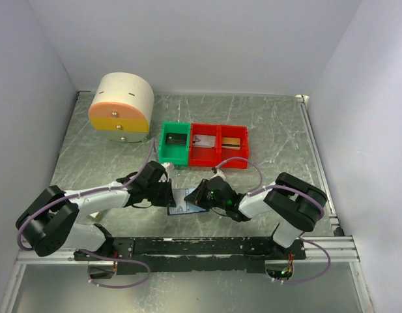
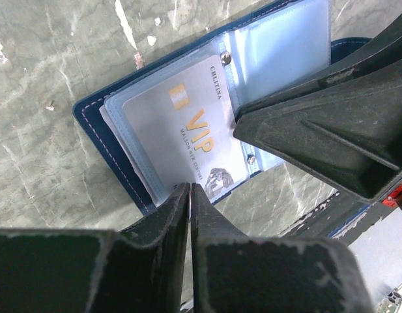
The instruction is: Take the credit cards out of the card holder
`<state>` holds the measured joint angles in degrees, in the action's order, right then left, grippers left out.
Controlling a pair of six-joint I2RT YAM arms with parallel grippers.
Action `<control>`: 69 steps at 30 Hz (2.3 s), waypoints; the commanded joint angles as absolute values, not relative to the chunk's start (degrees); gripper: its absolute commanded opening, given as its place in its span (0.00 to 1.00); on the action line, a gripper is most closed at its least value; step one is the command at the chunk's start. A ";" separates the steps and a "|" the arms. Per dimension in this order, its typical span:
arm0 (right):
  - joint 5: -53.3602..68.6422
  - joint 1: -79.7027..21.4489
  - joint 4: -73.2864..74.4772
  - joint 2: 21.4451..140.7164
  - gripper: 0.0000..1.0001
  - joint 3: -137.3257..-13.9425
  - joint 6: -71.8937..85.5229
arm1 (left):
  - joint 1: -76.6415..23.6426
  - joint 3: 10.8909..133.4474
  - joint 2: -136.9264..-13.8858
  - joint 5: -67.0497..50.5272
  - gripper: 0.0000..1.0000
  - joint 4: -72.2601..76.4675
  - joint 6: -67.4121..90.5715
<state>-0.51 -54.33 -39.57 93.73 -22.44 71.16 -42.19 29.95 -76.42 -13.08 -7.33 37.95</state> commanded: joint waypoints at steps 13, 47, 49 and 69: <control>0.97 -54.00 -38.84 95.46 0.19 -23.16 69.59 | -43.22 31.10 -74.06 -7.19 0.26 -10.02 38.37; 1.64 -52.88 -40.05 92.40 0.00 -20.61 69.01 | -44.65 31.63 -76.21 -5.33 0.18 -10.96 38.61; 2.79 -52.83 -41.33 93.50 0.04 -21.02 68.75 | -44.65 31.64 -76.20 -5.36 0.18 -10.95 38.62; 2.46 -52.74 -41.66 93.65 0.03 -20.65 68.67 | -44.70 32.08 -75.82 -5.10 0.17 -11.59 38.45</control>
